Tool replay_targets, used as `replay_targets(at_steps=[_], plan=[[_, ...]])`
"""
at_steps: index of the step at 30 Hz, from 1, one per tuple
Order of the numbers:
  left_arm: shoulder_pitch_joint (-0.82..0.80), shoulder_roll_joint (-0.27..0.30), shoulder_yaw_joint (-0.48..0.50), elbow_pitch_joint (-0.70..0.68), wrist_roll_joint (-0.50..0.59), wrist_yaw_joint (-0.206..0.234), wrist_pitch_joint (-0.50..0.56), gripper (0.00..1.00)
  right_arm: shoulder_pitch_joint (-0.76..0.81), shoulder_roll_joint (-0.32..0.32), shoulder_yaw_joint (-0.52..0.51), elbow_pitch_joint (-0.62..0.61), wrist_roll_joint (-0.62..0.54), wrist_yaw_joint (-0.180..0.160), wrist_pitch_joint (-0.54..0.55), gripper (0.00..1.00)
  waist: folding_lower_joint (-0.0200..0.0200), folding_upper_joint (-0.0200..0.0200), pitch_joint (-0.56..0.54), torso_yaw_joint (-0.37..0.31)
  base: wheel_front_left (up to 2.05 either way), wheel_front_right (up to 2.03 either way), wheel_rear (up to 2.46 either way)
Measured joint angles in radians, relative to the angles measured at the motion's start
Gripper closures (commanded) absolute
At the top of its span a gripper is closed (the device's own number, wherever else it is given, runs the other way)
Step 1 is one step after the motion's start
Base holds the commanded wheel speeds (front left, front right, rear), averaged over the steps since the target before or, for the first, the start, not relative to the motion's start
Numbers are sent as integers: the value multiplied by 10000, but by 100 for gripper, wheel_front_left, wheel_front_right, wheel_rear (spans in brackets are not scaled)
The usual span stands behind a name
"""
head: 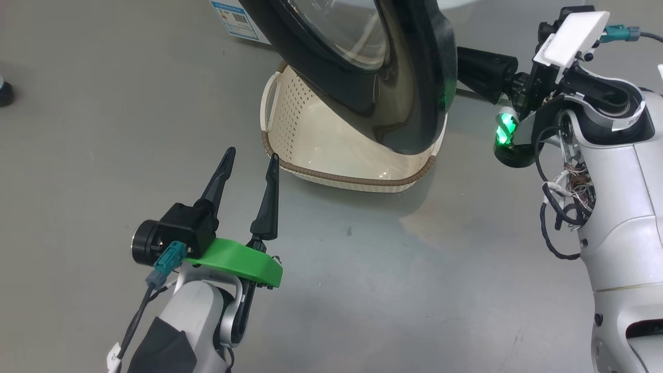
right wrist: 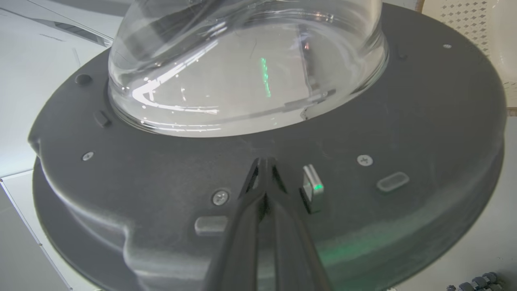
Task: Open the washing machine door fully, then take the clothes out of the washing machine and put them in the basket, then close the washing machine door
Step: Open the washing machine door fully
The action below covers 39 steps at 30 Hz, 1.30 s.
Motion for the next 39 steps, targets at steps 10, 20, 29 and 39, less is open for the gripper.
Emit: replay_targets(at_steps=[10,20,29,39], plan=[[14,0,-2,-2,2,0,0,0,374,100,926,-571,163,-77,422,100,1,0,-99,-22,0,0,0],[22,0,-46,-75,75,0,0,0,718,105,1708,-1197,408,-90,525,100,1,0,-128,-42,0,0,0],[26,0,-75,-81,75,0,0,0,1066,109,2401,-1720,997,-102,443,100,1,0,-153,-22,0,0,0],[43,0,-52,-46,148,0,0,0,1300,117,2794,-2050,1070,-174,54,100,1,0,-267,-25,0,0,0]])
